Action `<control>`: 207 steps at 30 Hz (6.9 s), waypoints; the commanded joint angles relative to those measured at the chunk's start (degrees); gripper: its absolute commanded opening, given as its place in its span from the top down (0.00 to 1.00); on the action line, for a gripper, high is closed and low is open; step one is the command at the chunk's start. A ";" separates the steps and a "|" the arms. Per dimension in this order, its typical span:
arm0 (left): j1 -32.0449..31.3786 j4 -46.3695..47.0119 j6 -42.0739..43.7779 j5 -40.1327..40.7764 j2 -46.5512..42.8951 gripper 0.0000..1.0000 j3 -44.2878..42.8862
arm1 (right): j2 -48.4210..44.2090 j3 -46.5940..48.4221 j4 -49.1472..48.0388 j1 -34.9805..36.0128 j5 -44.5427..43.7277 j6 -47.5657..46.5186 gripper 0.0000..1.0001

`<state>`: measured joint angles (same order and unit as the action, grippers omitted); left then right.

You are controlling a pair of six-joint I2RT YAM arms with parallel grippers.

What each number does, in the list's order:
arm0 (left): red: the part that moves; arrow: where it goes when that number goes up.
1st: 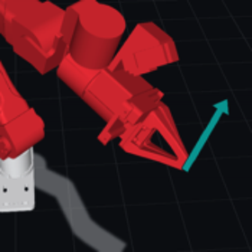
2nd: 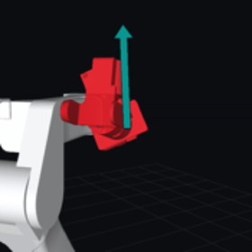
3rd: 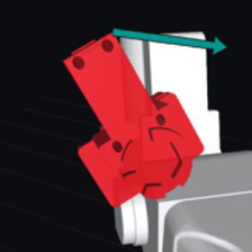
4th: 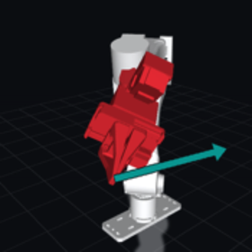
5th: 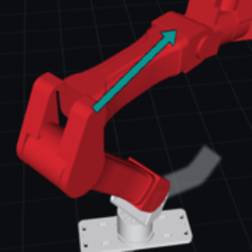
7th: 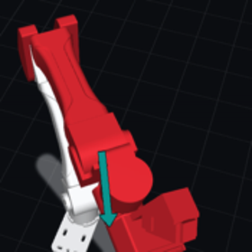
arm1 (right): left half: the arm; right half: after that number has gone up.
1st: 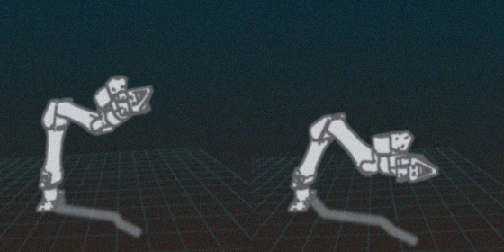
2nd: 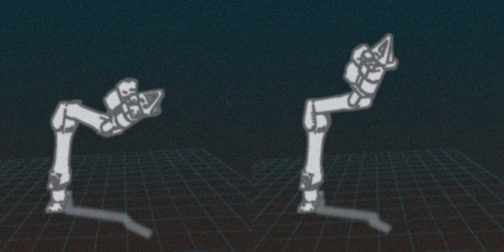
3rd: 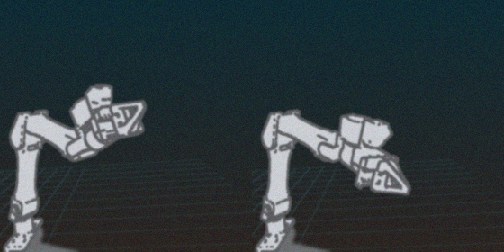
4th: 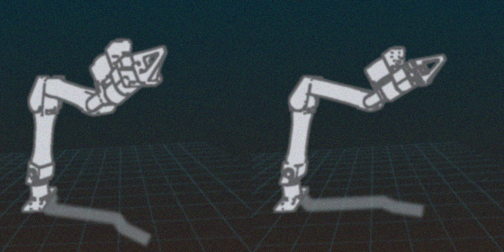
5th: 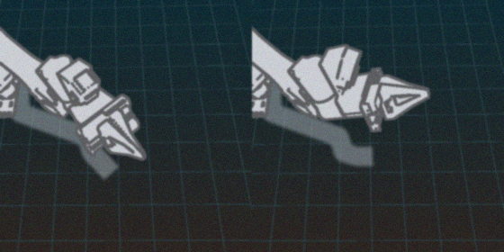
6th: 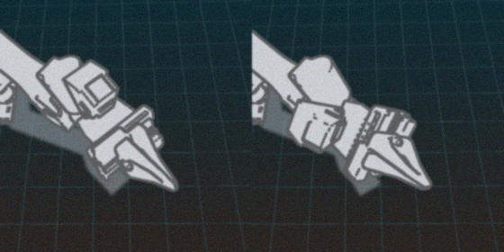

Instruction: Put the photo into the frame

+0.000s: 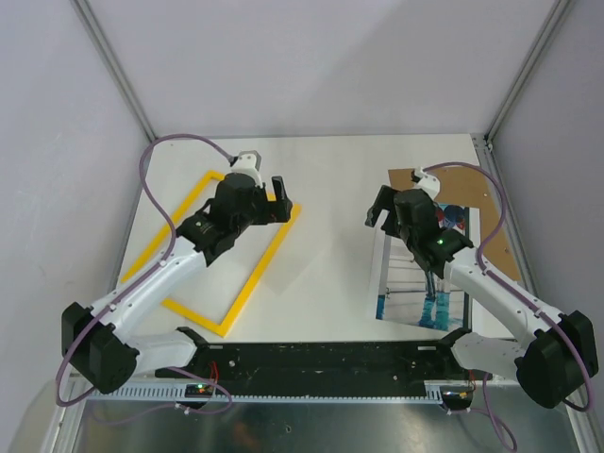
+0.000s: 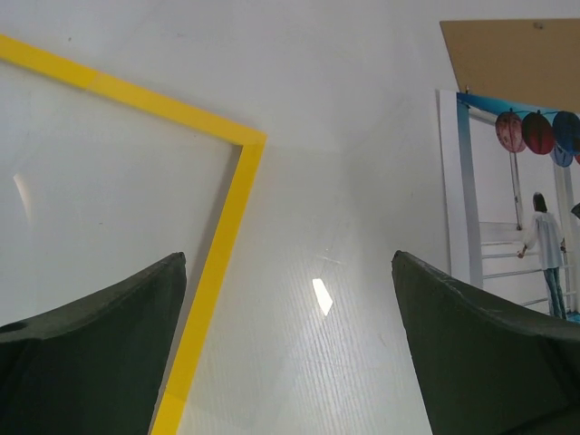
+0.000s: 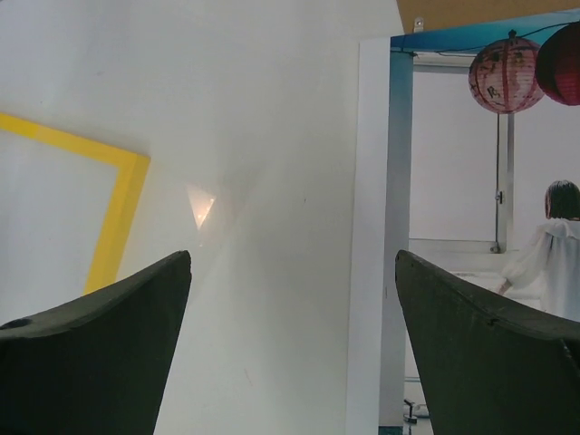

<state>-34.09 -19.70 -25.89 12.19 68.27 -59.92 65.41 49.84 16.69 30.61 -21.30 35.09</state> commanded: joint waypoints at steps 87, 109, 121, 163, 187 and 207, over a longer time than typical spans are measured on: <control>17.46 -1.17 -8.11 -19.01 4.16 0.00 5.92 | 54.79 -17.42 -88.91 13.29 18.28 37.13 0.18; 17.47 -2.02 -8.71 -18.71 1.50 0.00 7.03 | 61.47 -13.14 -92.10 11.08 18.66 35.50 0.65; 18.04 -2.35 -7.56 -17.87 0.77 0.00 6.77 | 57.04 -12.22 -88.04 8.62 20.52 32.10 0.99; 29.42 16.98 -2.39 -71.17 35.93 0.00 -23.52 | -12.08 -0.69 -18.82 -13.20 57.38 10.34 1.00; 29.34 19.23 -4.54 -76.14 30.40 0.00 -18.30 | -7.86 1.75 -28.62 -15.68 68.33 14.01 1.00; 28.10 32.24 -20.99 -76.55 16.35 0.22 -5.21 | -5.25 1.74 -32.44 -22.72 77.75 11.87 1.00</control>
<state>-5.02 7.66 -40.53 -60.07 89.78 -66.15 60.53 48.75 -12.95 8.91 55.24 48.40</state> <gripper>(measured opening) 0.807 0.010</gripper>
